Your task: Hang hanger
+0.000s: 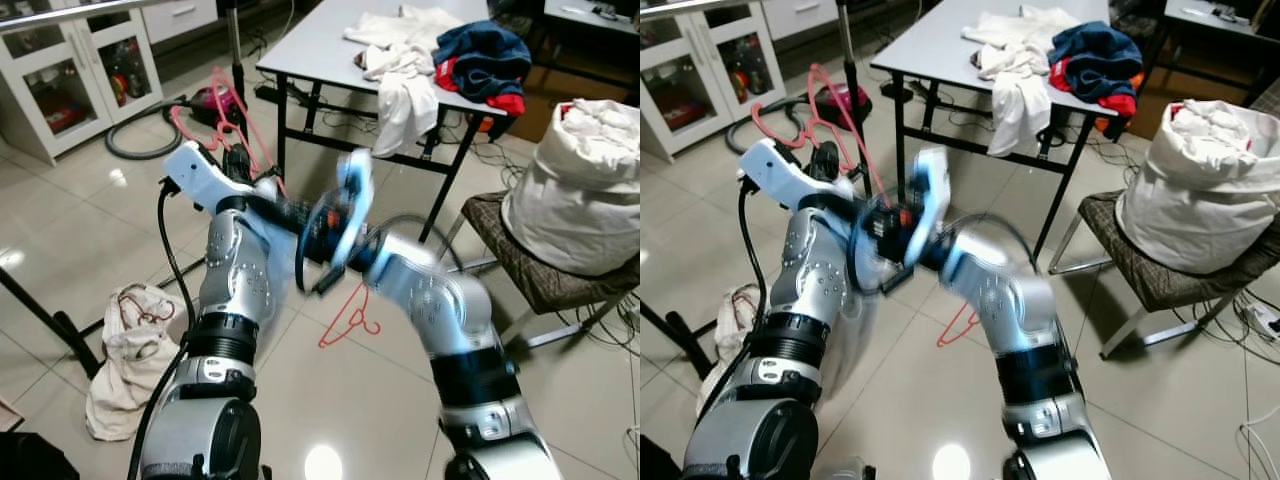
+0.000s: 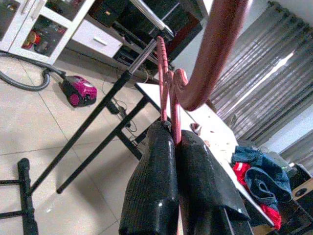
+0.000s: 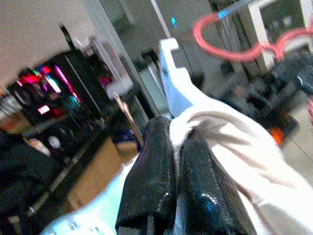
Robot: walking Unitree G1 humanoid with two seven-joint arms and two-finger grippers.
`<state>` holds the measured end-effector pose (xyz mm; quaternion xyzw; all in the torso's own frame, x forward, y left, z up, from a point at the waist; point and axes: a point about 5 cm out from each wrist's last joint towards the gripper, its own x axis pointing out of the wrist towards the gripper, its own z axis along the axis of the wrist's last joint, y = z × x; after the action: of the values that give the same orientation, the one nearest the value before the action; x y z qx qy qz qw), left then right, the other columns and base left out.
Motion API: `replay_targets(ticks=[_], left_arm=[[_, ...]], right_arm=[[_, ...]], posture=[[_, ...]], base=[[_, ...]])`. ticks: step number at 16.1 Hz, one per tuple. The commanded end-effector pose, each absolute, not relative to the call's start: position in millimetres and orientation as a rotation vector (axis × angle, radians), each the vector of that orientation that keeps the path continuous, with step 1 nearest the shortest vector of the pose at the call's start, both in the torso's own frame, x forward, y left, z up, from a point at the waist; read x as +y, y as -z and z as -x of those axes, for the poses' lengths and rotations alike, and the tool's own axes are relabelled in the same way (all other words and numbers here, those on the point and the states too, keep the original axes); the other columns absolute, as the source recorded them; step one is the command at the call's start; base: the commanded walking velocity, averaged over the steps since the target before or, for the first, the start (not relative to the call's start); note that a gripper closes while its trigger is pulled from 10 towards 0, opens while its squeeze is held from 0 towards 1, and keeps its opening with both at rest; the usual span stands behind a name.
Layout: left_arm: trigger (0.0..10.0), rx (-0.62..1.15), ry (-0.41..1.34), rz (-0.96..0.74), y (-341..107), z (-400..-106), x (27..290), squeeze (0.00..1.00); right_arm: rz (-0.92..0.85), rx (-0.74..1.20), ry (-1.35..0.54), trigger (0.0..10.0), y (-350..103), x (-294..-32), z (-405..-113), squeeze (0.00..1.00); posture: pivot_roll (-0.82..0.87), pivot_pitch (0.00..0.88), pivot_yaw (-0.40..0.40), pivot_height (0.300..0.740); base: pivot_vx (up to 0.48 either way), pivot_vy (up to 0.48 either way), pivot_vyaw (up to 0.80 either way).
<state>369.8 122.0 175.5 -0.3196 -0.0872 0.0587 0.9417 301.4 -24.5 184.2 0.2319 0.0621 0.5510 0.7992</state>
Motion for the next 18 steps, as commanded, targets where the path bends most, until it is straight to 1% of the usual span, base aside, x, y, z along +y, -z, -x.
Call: replay_targets(ticks=[1,2,3,5,6,7,9,10,11,12,13,14,15,16,17,18], left_arm=[[10.0,-0.170,-0.063,0.616,-177,-370,112,0.00],[10.0,-0.175,-0.055,0.602,-178,-370,112,0.00],[10.0,-0.186,-0.058,0.584,-180,-371,114,0.00],[10.0,-0.195,-0.063,0.563,-181,-371,117,0.00],[10.0,-0.201,-0.072,0.551,-182,-373,124,0.00],[10.0,-0.202,-0.072,0.544,-183,-373,126,0.00],[10.0,-0.171,-0.047,0.455,-182,-375,130,0.00],[10.0,-0.165,-0.040,0.441,-181,-375,131,0.00],[10.0,-0.121,-0.003,0.379,-173,-373,137,0.00],[10.0,-0.110,0.002,0.368,-171,-373,139,0.00],[10.0,-0.075,0.027,0.304,-162,-370,143,0.00],[10.0,-0.034,0.061,0.275,-153,-366,147,0.00],[10.0,-0.018,0.070,0.240,-148,-364,150,0.00],[10.0,0.057,0.092,0.143,-132,-355,161,0.00],[10.0,0.114,0.101,0.046,-119,-347,171,0.00],[10.0,0.135,0.102,0.024,-114,-344,176,0.00]], right_arm=[[-0.443,0.160,-1.134,10.0,-173,-34,-303,0.00],[-0.400,0.180,-1.101,10.0,-164,-41,-304,0.00],[-0.403,0.211,-1.072,10.0,-154,-52,-302,0.00],[-0.391,0.243,-1.054,10.0,-145,-61,-300,0.00],[-0.364,0.310,-0.999,10.0,-124,-79,-296,0.00],[-0.342,0.338,-0.953,10.0,-113,-89,-297,0.00],[-0.296,0.358,-0.835,10.0,-98,-106,-301,0.00],[-0.290,0.355,-0.807,10.0,-97,-109,-303,0.00],[-0.248,0.324,-0.659,10.0,-97,-123,-312,0.00],[-0.233,0.312,-0.622,10.0,-97,-127,-315,0.00],[-0.224,0.287,-0.500,10.0,-98,-138,-321,0.00],[-0.177,0.251,-0.391,10.0,-100,-150,-326,0.00],[-0.161,0.230,-0.349,10.0,-101,-155,-327,0.00],[-0.132,0.183,-0.266,10.0,-105,-166,-327,0.00],[-0.102,0.149,-0.227,10.0,-107,-172,-325,0.00],[-0.100,0.142,-0.216,10.0,-107,-174,-324,0.00]], posture=[[0.03,0.000,-0.044,0.740],[0.03,0.000,-0.044,0.740],[0.03,0.000,-0.045,0.740],[0.03,0.000,-0.044,0.740],[0.02,0.000,-0.041,0.740],[0.02,0.000,-0.040,0.740],[0.02,0.000,-0.038,0.740],[0.02,0.000,-0.036,0.740],[0.02,0.000,-0.034,0.740],[0.02,0.000,-0.034,0.740],[0.02,0.000,-0.032,0.740],[0.02,0.000,-0.030,0.740],[0.03,0.000,-0.030,0.740],[0.03,0.000,-0.028,0.740],[0.03,0.000,-0.025,0.740],[0.03,0.000,-0.026,0.740]], base=[[0.000,0.000,0.00],[0.000,0.000,0.00],[0.000,0.000,0.00],[0.000,0.000,0.00],[0.000,0.000,0.00],[0.000,0.000,0.00],[0.000,0.000,0.00],[0.000,0.000,0.00],[0.000,0.000,0.00],[0.000,0.000,0.00],[0.000,0.000,0.00],[0.000,0.000,0.00],[0.000,0.000,0.00],[0.000,0.000,0.00],[0.000,0.000,0.00],[0.000,0.000,0.00]])
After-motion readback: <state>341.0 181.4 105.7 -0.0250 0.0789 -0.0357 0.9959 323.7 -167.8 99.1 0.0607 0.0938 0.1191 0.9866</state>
